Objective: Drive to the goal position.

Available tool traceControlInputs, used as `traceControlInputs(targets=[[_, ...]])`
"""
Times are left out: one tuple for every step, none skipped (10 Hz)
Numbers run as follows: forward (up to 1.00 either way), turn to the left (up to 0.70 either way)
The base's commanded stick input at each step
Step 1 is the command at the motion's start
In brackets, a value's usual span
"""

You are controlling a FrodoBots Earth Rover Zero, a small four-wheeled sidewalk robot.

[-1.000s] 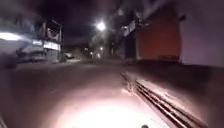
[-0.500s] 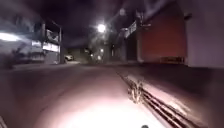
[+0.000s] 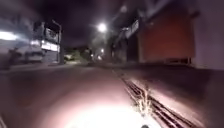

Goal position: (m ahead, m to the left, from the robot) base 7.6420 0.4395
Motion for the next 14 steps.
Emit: traceControlInputs(targets=[[0.7,0.0],[0.7,0.0],[0.7,0.0],[0.7,0.0],[0.7,0.0],[0.7,0.0],[0.7,0.0],[0.7,0.0],[0.7,0.0],[0.7,0.0],[0.7,0.0],[0.7,-0.2],[0.7,-0.31],[0.7,-0.23]])
